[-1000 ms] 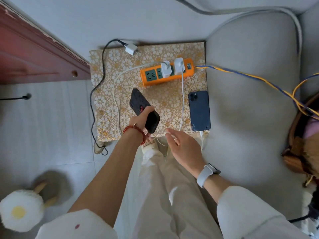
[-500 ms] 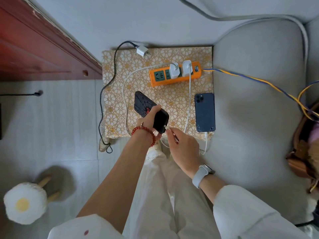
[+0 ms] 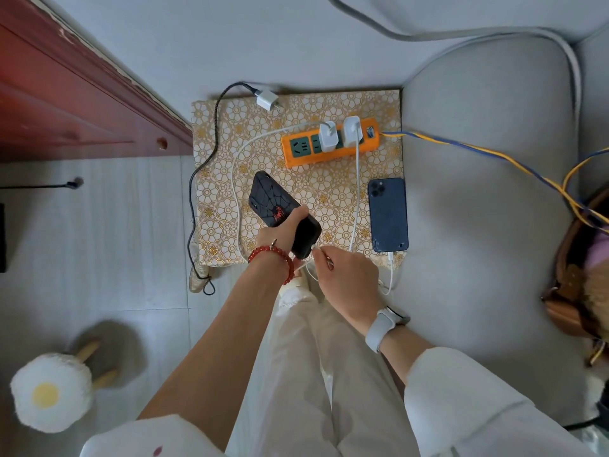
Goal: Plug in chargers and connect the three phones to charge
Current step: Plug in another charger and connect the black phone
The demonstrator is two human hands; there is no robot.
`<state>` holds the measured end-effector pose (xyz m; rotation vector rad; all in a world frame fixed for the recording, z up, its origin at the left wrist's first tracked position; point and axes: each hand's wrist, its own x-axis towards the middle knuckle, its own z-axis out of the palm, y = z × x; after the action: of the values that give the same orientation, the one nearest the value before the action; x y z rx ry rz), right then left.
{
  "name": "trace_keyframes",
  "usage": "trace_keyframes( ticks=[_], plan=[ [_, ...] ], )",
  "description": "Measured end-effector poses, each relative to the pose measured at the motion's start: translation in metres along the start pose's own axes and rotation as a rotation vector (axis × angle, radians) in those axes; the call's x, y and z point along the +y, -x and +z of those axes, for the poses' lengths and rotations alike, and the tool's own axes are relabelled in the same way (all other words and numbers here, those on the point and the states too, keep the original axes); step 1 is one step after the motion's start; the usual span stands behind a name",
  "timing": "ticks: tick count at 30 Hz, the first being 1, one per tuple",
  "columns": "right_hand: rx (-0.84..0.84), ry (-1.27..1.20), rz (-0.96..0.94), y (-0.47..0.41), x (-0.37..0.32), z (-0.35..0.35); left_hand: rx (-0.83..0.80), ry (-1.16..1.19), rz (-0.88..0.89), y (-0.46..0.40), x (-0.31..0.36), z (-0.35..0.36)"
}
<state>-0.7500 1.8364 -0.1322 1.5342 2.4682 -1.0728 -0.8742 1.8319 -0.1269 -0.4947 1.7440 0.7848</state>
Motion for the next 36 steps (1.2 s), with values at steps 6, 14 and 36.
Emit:
trace_keyframes(
  ticks=[6,14,36],
  plan=[
    [0.075,0.078,-0.032,0.009,0.005,0.014,0.020,-0.055,0.046,0.007,-0.005,0.006],
    [0.102,0.083,-0.043,0.008,0.013,0.015,-0.022,-0.003,-0.103,-0.002,-0.010,0.002],
    [-0.051,-0.076,0.291,-0.041,0.114,-0.048,0.194,-0.857,0.354,-0.040,-0.049,0.081]
  ],
)
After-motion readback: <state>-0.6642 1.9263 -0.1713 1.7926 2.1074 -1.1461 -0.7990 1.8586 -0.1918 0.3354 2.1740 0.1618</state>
